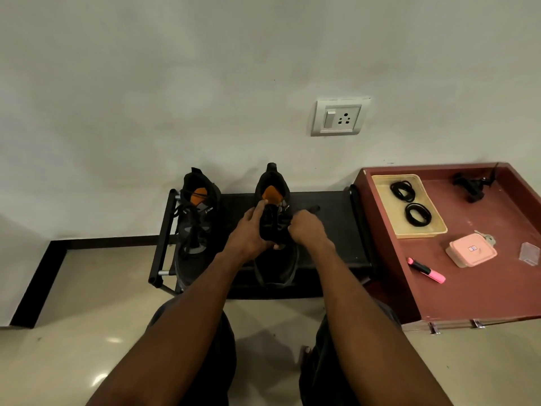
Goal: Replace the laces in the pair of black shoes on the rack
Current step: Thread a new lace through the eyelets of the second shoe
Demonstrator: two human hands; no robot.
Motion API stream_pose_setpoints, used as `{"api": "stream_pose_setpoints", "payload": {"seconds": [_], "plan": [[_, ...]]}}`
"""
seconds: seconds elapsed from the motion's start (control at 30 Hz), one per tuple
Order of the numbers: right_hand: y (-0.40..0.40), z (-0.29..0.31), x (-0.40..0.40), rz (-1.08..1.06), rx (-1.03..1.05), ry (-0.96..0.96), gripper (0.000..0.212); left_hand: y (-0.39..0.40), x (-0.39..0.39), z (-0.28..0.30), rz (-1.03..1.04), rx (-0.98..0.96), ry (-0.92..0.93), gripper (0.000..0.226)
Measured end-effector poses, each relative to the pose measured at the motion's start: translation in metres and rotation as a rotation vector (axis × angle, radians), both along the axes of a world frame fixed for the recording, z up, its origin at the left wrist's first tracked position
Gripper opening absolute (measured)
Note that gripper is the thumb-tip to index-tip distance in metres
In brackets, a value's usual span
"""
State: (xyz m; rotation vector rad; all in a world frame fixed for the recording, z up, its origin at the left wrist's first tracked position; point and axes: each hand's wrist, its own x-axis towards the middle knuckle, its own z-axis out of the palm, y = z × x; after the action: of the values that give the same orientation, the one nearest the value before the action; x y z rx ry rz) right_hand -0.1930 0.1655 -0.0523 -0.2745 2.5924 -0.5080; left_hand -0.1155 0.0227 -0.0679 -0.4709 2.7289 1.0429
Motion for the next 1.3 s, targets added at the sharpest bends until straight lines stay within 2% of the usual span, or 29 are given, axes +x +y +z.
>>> {"api": "stream_pose_setpoints", "payload": {"seconds": [0.1, 0.17, 0.27, 0.37, 0.43, 0.63, 1.0, 1.17, 1.23, 1.3], "plan": [[0.005, 0.003, -0.007, -0.082, -0.072, 0.000, 0.023, 0.001, 0.000, -0.001, -0.006, 0.003, -0.001, 0.122], [0.009, 0.016, -0.009, -0.245, -0.335, -0.014, 0.017, 0.002, 0.000, 0.000, -0.003, 0.003, -0.003, 0.122], [0.014, 0.050, -0.004, -0.397, -0.747, -0.031, 0.025, 0.003, 0.000, 0.001, 0.008, -0.006, -0.003, 0.123], [0.016, 0.086, 0.001, -0.426, -0.967, 0.123, 0.031, 0.004, 0.000, 0.001, 0.010, -0.026, -0.005, 0.124], [0.015, 0.106, 0.004, -0.400, -1.024, 0.211, 0.033, 0.006, -0.001, 0.001, 0.009, -0.046, -0.013, 0.124], [0.011, 0.141, 0.015, -0.306, -1.067, 0.374, 0.037, 0.007, -0.004, 0.002, -0.002, -0.072, -0.050, 0.123], [0.006, 0.155, 0.024, -0.229, -1.101, 0.492, 0.040, 0.004, -0.007, 0.000, -0.021, -0.082, -0.083, 0.123], [0.008, 0.151, 0.022, -0.224, -1.042, 0.554, 0.040, 0.007, -0.007, 0.000, -0.054, -0.137, -0.086, 0.122], [0.018, 0.137, 0.010, -0.316, -0.949, 0.582, 0.035, 0.010, -0.005, -0.001, -0.068, -0.177, -0.066, 0.122], [0.034, 0.113, -0.004, -0.446, -0.650, 0.601, 0.020, 0.009, -0.001, -0.002, -0.065, -0.168, -0.037, 0.122]]}}
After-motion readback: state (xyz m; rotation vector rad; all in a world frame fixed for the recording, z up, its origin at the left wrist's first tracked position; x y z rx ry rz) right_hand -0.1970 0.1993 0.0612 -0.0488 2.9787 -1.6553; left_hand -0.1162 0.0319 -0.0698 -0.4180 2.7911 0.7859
